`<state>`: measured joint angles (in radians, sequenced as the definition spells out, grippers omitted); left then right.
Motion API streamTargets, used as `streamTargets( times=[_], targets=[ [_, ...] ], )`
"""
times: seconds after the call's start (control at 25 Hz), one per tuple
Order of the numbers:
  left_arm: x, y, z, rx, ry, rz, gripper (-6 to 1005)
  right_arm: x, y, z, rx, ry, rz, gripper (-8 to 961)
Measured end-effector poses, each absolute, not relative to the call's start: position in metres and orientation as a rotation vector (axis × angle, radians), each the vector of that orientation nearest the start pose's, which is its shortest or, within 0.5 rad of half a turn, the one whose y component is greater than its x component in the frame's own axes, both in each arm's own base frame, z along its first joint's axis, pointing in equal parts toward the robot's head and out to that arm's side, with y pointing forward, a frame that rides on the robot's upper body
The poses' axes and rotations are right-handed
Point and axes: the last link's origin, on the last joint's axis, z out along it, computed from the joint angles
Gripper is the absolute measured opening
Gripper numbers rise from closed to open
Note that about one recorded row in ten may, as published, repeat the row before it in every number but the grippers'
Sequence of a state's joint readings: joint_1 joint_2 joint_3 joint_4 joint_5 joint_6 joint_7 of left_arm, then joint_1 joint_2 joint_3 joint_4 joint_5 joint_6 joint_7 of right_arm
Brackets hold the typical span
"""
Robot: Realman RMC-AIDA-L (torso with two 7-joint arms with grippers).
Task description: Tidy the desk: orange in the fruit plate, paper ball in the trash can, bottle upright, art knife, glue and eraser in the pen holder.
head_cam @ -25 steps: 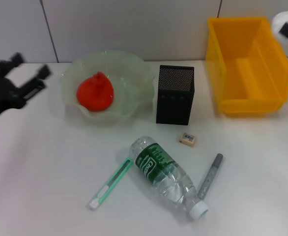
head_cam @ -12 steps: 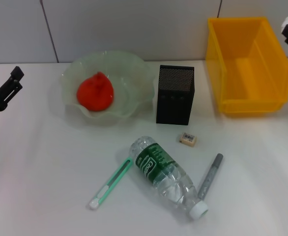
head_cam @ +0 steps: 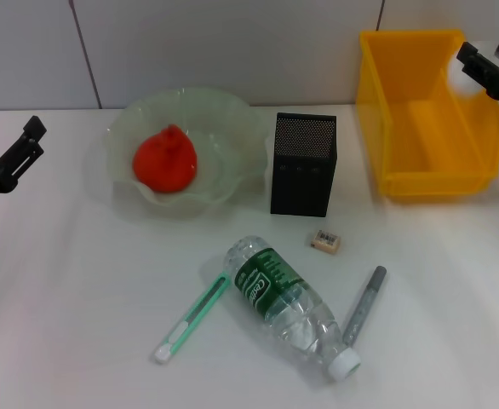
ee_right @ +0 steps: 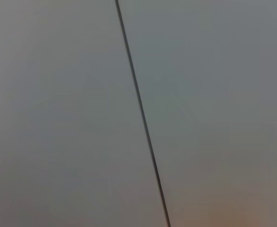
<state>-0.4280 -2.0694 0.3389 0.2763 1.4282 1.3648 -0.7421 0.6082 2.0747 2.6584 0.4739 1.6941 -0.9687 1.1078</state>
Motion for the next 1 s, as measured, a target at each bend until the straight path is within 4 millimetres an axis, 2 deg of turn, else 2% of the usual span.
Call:
streamTargets(
  times=[0.2,0.28,0.44,0.52,0.6,0.76,0.88,1.0],
  targets=[
    [-0.333,0.327,0.04,-1.793,-0.545,-0.924,819,0.296,0.417,0.058,-1.809,0.742,0.822,597],
    [-0.333,0.327,0.04,-1.794,-0.546,-0.925,819,0.295,0.417,0.057,-1.812,0.739,0.824,765],
    [-0.33,0.324,0.04,-1.818,-0.542,-0.954,819,0.293,0.413,0.062,-1.781,0.749,0.908,766],
    [-0.322,0.321,0.037,-1.88,-0.538,-1.002,819,0.291,0.4,0.072,-1.758,0.786,1.074,767],
    [-0.312,0.316,0.033,-1.968,-0.528,-1.059,819,0.289,0.395,0.075,-1.765,0.797,1.128,767],
    [-0.295,0.305,0.024,-2.169,-0.529,-1.134,819,0.278,0.37,0.09,-1.856,0.798,1.359,768],
    [-0.289,0.297,0.016,-2.284,-0.549,-1.144,819,0.271,0.349,0.099,-1.98,0.791,1.47,767],
    [-0.286,0.291,0.011,-2.375,-0.565,-1.133,819,0.267,0.339,0.101,-2.066,0.799,1.496,767]
  ],
)
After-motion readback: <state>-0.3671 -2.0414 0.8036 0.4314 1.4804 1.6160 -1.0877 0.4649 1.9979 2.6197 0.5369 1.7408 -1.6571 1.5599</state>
